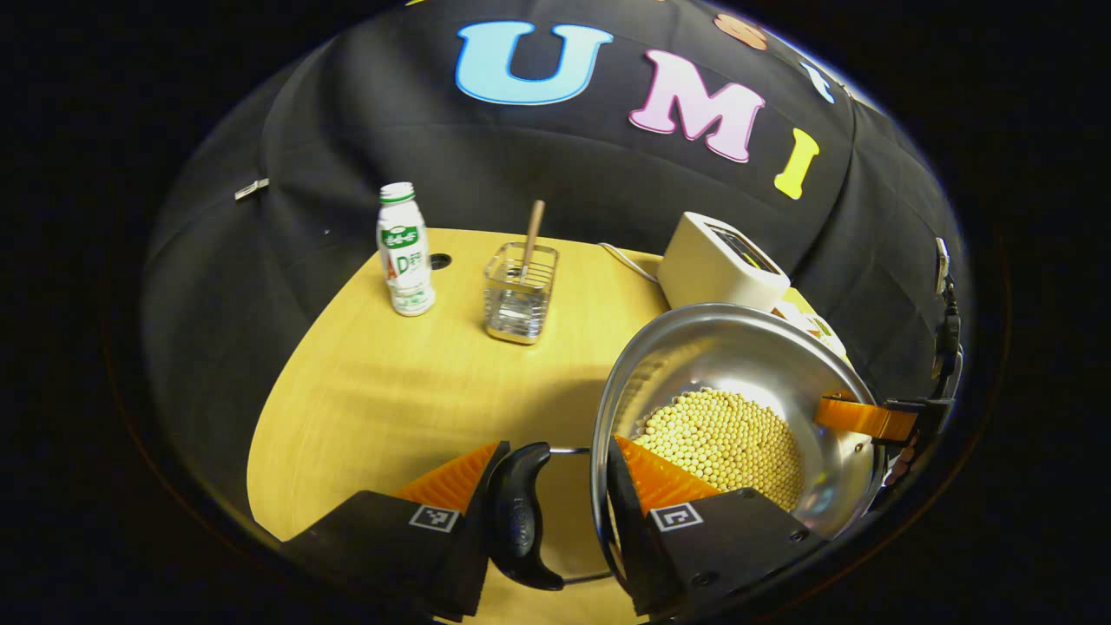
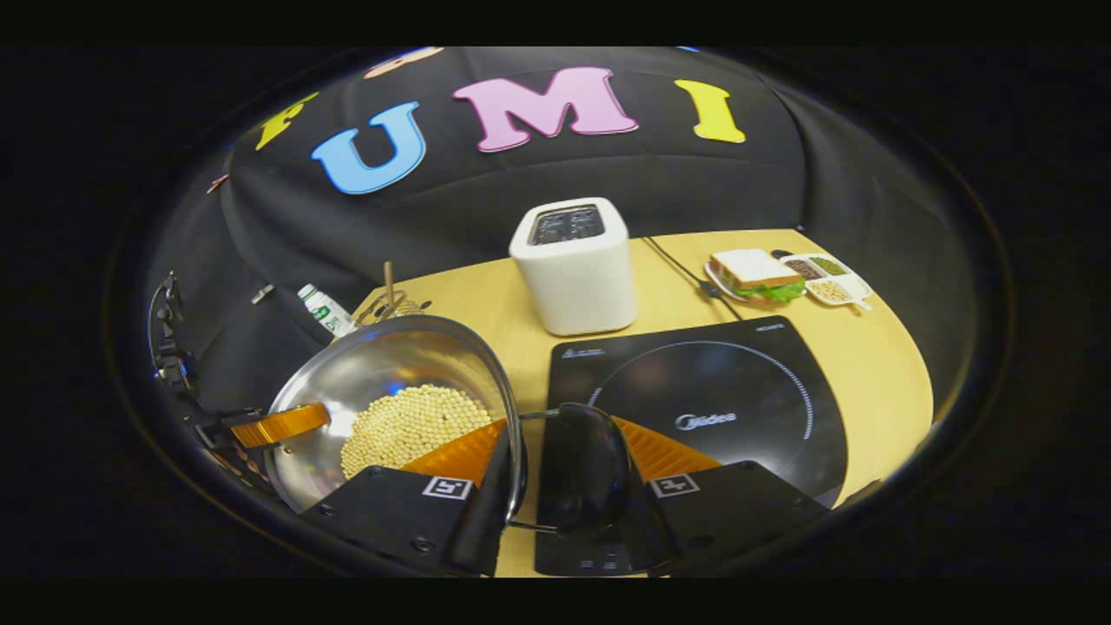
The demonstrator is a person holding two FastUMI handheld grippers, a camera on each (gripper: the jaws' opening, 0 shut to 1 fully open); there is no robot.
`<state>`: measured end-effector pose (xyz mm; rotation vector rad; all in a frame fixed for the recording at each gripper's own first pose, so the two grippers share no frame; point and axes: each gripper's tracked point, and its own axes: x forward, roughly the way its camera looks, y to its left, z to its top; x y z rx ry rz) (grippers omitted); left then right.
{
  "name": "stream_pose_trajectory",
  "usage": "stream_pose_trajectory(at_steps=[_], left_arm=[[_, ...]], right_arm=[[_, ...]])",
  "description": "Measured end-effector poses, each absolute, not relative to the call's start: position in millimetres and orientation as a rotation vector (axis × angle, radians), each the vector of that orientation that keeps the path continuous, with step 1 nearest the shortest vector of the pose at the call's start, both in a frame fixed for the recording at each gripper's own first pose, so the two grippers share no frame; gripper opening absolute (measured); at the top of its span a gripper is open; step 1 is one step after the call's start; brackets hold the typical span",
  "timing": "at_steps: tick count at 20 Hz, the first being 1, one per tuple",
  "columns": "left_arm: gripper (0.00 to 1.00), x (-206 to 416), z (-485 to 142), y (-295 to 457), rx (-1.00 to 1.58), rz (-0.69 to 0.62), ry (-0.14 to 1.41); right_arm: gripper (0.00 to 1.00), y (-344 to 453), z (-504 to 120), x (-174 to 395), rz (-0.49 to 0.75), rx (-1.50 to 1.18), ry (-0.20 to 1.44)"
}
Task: First push the handle of the pot to place it horizontally, then grasp the pot with both hands and set it on the induction cooktop.
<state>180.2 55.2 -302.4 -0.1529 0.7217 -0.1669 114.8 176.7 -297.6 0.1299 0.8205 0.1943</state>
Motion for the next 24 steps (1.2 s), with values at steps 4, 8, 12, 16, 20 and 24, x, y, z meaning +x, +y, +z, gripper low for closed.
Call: stream_pose_trajectory(at_steps=[4, 8, 12, 16, 20, 24], left_arm=[[0.65, 196, -289, 2, -0.137, -0.215, 0.71], [0.65, 208, -282, -47, -0.122, -0.24, 0.707], [0.65, 209, -287, -86, -0.129, -0.24, 0.71], [0.66, 206, -292, -116, -0.122, -0.235, 0.714], [0.65, 207, -302, -142, -0.136, -0.217, 0.71], [0.65, 206, -315, -159, -0.162, -0.211, 0.716]], right_arm=[[0.59, 131, -289, 129, 0.153, 0.14, 0.804], [0.59, 83, -282, 144, 0.126, 0.151, 0.802], [0.58, 44, -283, 154, 0.126, 0.152, 0.8], [0.59, 16, -290, 162, 0.137, 0.152, 0.803], [0.59, -9, -299, 170, 0.151, 0.143, 0.81], [0.59, -25, -306, 175, 0.155, 0.127, 0.806]])
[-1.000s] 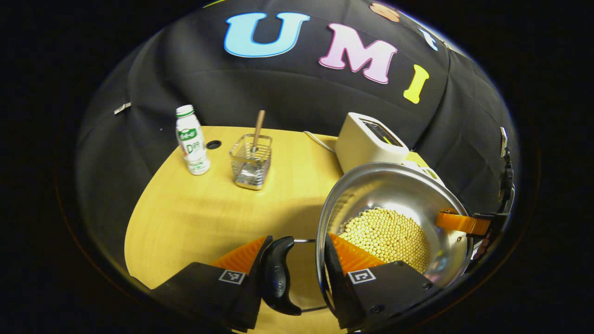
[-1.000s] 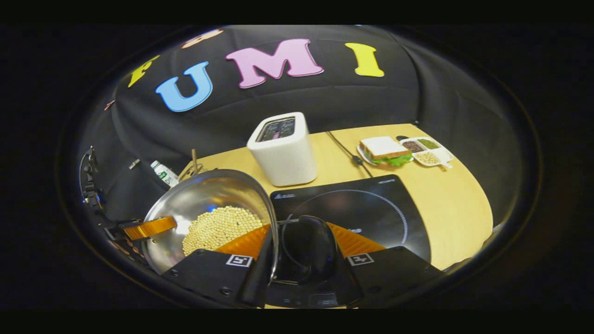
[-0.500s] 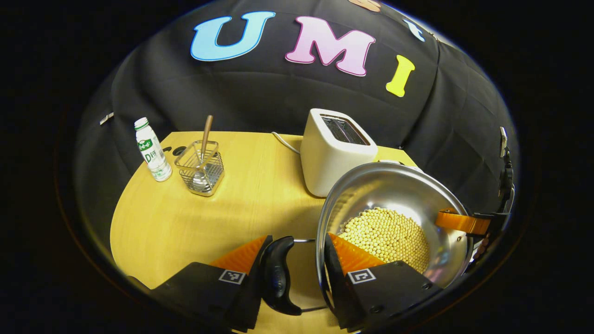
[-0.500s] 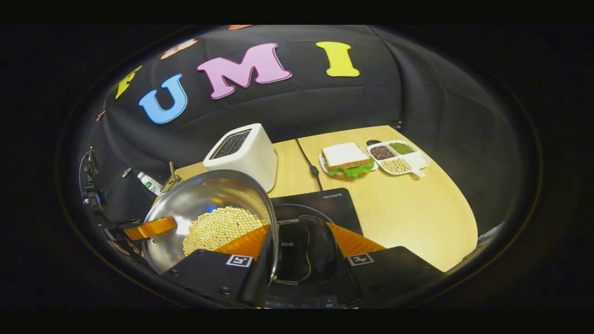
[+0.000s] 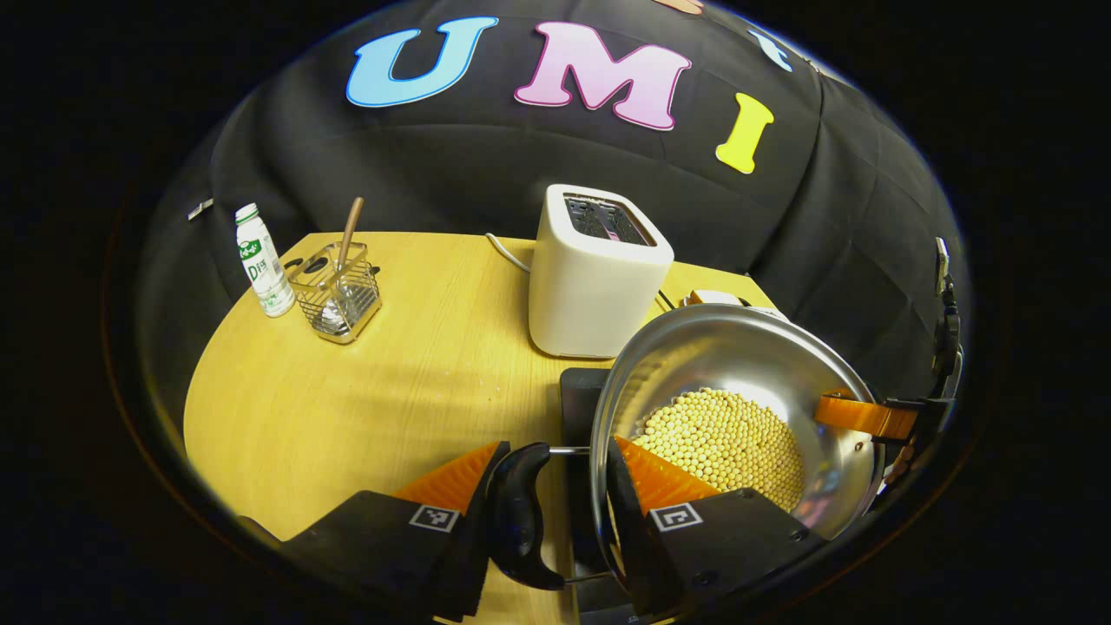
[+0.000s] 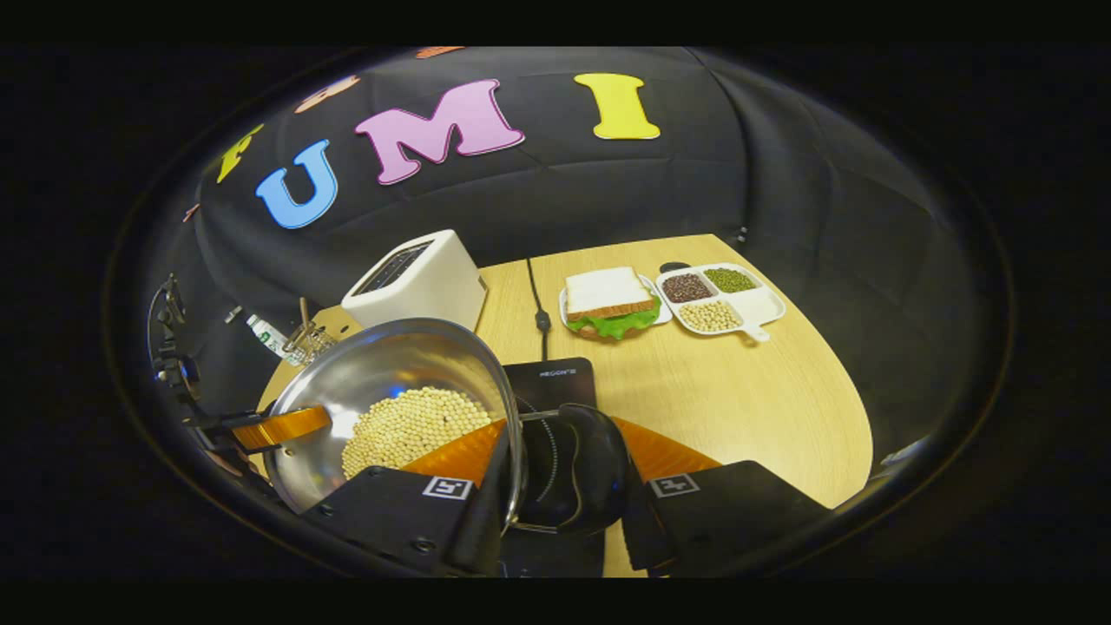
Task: First push the handle of the pot to place it horizontally, then grasp the pot with both hands and set it on the induction cooktop.
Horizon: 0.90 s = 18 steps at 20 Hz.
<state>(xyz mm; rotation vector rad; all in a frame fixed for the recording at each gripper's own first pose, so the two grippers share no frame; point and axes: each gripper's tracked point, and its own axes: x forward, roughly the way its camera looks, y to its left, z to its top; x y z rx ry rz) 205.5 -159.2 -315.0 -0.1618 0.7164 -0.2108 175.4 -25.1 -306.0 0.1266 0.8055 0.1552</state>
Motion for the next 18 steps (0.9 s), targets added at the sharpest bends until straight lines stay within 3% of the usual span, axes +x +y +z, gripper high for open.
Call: stream_pose_trajectory(at_steps=[16, 18], left_arm=[[0.66, 217, -335, -175, -0.134, -0.223, 0.693], [0.66, 217, -337, -176, -0.112, -0.235, 0.694]], right_arm=[[0.55, -41, -343, 184, 0.163, 0.16, 0.838], [0.59, -42, -343, 184, 0.16, 0.171, 0.832]])
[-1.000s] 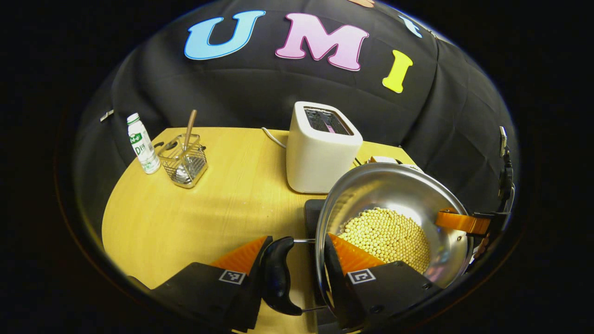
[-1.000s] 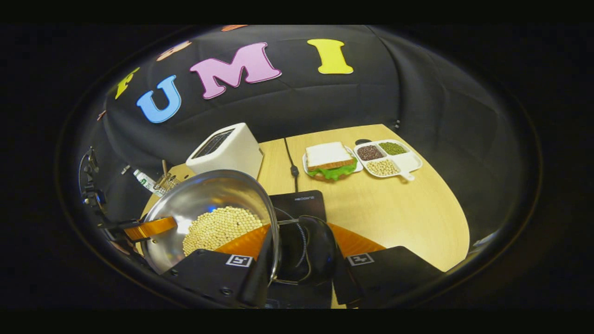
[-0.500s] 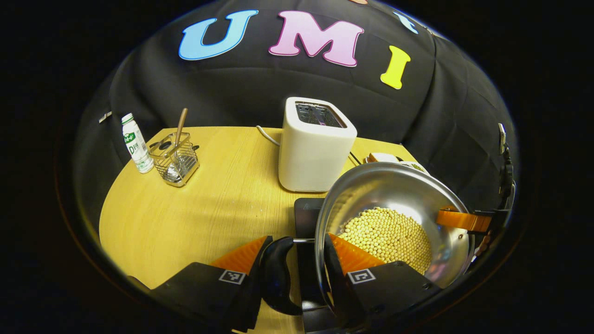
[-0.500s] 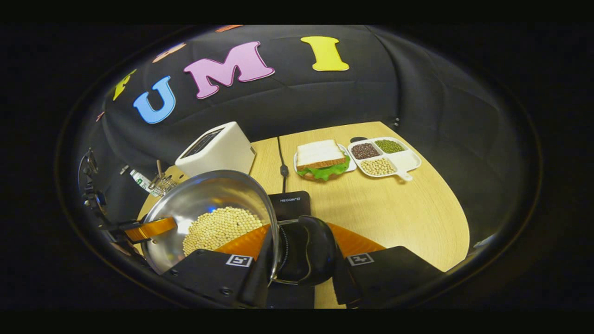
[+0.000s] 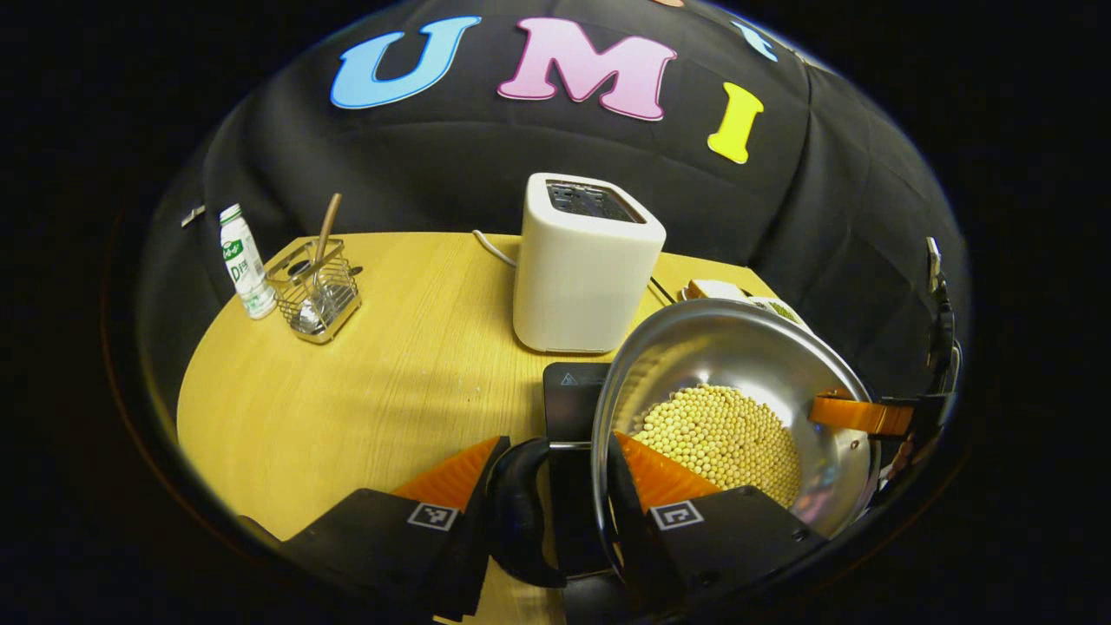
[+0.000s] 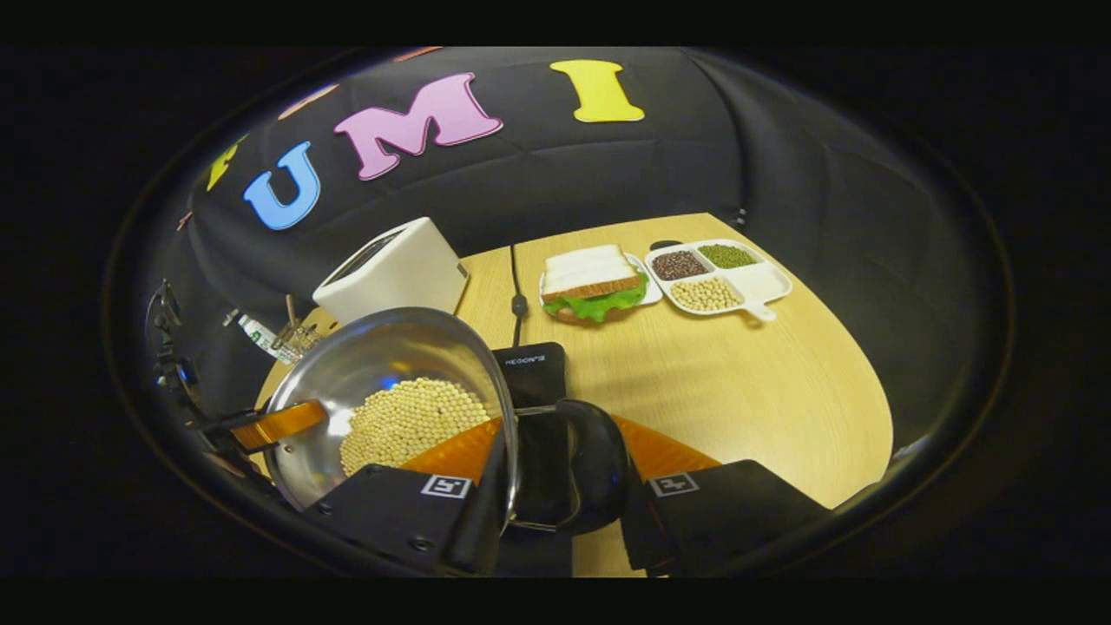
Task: First push the handle of the pot to place it horizontally, then grasp the pot with both hands and set it on the induction cooktop.
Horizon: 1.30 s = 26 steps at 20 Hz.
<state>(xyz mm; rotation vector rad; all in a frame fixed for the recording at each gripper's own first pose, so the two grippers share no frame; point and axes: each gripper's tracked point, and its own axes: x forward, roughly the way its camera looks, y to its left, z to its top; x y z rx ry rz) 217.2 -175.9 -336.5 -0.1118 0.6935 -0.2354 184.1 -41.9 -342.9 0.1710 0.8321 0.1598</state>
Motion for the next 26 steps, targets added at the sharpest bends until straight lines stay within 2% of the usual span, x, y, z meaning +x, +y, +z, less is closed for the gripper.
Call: stream_pose_trajectory(at_steps=[3, 5, 6, 9, 10, 11, 13, 14, 15, 18, 20, 22, 23, 26], left_arm=[[0.67, 218, -336, -176, -0.14, -0.238, 0.684], [0.66, 218, -337, -176, -0.145, -0.239, 0.677], [0.66, 217, -337, -176, -0.149, -0.237, 0.679], [0.66, 217, -337, -176, -0.159, -0.233, 0.679], [0.66, 217, -337, -176, -0.164, -0.232, 0.68], [0.66, 217, -338, -176, -0.17, -0.234, 0.683], [0.67, 214, -340, -177, -0.186, -0.23, 0.721], [0.66, 214, -344, -177, -0.194, -0.23, 0.745], [0.67, 214, -344, -178, -0.2, -0.233, 0.76], [0.67, 208, -351, -175, -0.206, -0.196, 0.799], [0.79, 197, -358, -176, -0.208, -0.153, 0.855], [0.9, 192, -355, -166, -0.174, -0.079, 0.865], [1.0, 187, -346, -163, -0.159, -0.063, 0.851], [0.96, 174, -310, -161, -0.124, -0.083, 0.789]], right_arm=[[0.6, -42, -344, 185, 0.164, 0.169, 0.825], [0.56, -42, -344, 187, 0.168, 0.167, 0.819], [0.6, -42, -345, 187, 0.17, 0.168, 0.818], [0.6, -41, -345, 187, 0.176, 0.171, 0.819], [0.56, -42, -344, 188, 0.176, 0.172, 0.819], [0.6, -41, -344, 189, 0.179, 0.172, 0.819], [0.61, -41, -345, 190, 0.181, 0.177, 0.819], [0.58, -41, -345, 190, 0.179, 0.182, 0.823], [0.61, -41, -345, 190, 0.177, 0.186, 0.824], [0.63, -37, -347, 182, 0.201, 0.168, 0.835], [0.7, -41, -349, 177, 0.196, 0.142, 0.841], [0.87, -47, -339, 170, 0.179, 0.149, 0.829], [1.0, -49, -334, 167, 0.173, 0.165, 0.819], [0.99, -60, -309, 156, 0.154, 0.163, 0.756]])
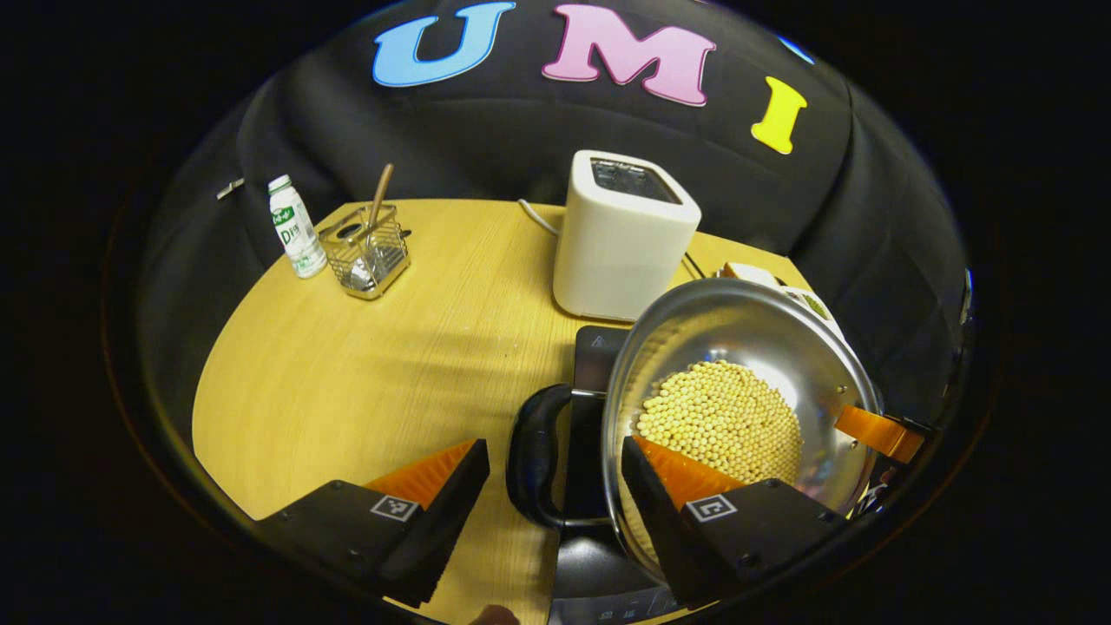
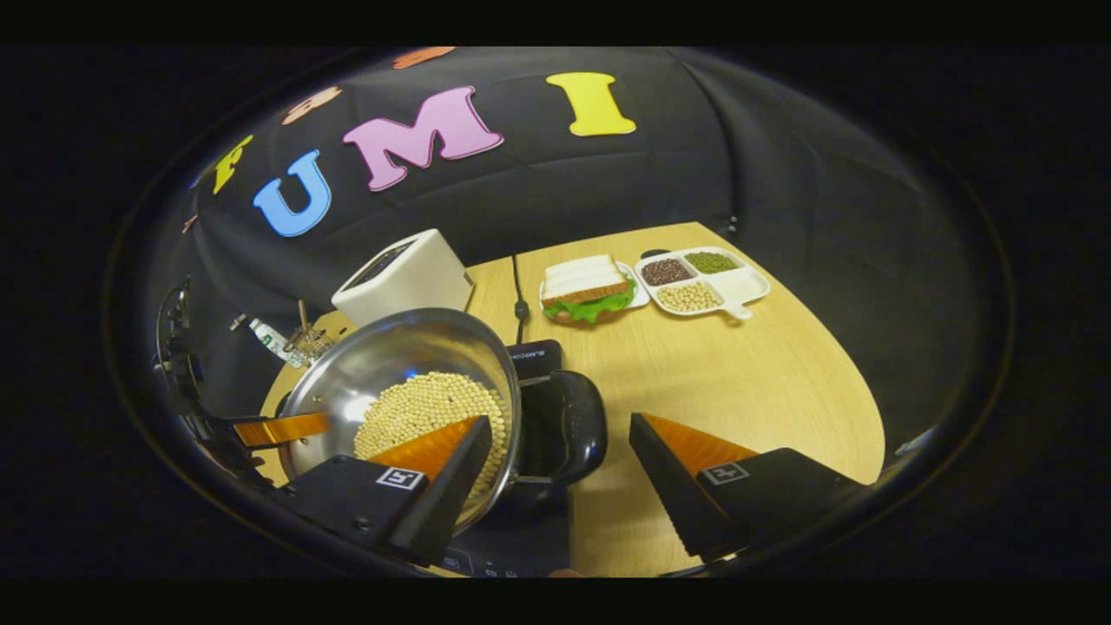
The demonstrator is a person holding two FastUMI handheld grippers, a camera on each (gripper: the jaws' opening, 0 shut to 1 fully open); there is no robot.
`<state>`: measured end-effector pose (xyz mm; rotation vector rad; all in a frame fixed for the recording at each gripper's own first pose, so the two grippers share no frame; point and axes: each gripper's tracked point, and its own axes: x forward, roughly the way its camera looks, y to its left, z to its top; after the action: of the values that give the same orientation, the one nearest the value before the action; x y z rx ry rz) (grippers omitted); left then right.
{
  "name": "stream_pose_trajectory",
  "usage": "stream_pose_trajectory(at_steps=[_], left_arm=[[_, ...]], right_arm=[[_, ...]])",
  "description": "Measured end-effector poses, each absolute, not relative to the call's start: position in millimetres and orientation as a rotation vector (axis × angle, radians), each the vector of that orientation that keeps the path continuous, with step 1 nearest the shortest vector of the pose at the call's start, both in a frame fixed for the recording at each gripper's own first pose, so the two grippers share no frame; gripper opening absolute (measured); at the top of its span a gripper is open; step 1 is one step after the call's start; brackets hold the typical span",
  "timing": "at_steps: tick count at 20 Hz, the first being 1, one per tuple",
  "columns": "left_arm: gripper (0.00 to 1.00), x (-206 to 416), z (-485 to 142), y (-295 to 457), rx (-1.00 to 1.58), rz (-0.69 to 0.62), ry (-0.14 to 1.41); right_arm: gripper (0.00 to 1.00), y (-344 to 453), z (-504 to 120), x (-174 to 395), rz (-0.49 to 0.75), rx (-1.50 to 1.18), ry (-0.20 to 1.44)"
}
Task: First push the handle of the pot to place it horizontally, then grasp the pot with both hands and set it on the induction cooktop.
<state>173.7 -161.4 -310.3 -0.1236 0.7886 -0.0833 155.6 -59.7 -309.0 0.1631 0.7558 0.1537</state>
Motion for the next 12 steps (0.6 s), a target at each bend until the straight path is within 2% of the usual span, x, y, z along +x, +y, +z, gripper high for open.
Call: stream_pose_trajectory(at_steps=[6, 12], left_arm=[[0.95, 143, -218, -148, -0.049, -0.054, 0.599], [0.95, 77, -123, -137, -0.074, 0.009, 0.349]], right_arm=[[0.99, -73, -236, 125, 0.154, 0.104, 0.609], [0.99, -85, -139, 96, 0.128, 0.016, 0.367]])
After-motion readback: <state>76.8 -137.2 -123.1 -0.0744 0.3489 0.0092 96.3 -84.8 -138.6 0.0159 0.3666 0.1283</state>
